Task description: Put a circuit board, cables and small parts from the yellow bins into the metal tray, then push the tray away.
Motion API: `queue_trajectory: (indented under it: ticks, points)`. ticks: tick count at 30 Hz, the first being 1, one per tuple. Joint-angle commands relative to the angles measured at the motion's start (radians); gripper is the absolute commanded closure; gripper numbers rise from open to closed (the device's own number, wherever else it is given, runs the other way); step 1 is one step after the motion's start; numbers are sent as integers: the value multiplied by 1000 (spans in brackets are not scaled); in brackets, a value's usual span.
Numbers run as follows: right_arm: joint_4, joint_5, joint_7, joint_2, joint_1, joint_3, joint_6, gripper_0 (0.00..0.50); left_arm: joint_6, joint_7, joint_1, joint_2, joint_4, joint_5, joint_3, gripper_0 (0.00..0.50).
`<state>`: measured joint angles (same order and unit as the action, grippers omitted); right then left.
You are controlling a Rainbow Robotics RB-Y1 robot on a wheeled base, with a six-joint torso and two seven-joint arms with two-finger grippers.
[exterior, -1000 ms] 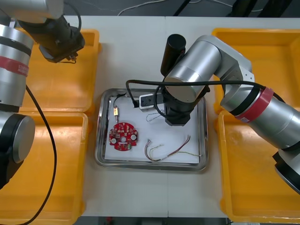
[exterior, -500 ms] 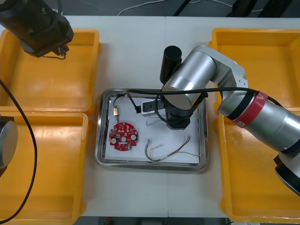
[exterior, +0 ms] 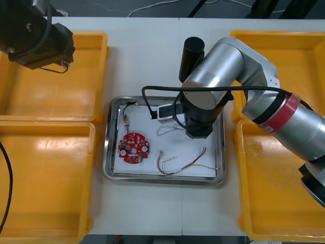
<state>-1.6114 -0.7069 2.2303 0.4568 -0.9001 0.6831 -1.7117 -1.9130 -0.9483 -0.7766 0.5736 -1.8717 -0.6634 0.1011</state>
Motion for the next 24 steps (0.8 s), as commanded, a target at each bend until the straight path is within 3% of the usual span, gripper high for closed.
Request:
queue_trajectory:
  ticks: [1,10,24]
  points:
    - [-91,-22,11,28,6,-112,-74,0,-7,-59,59,60,-103,-58,6,500]
    - [-162,-23,-29,46,4,-287,-208,0,-7,14,102,65,-188,-73,-89,500]
    - [-165,-51,-262,118,32,-565,-208,0,29,290,105,60,-264,-90,-342,500]
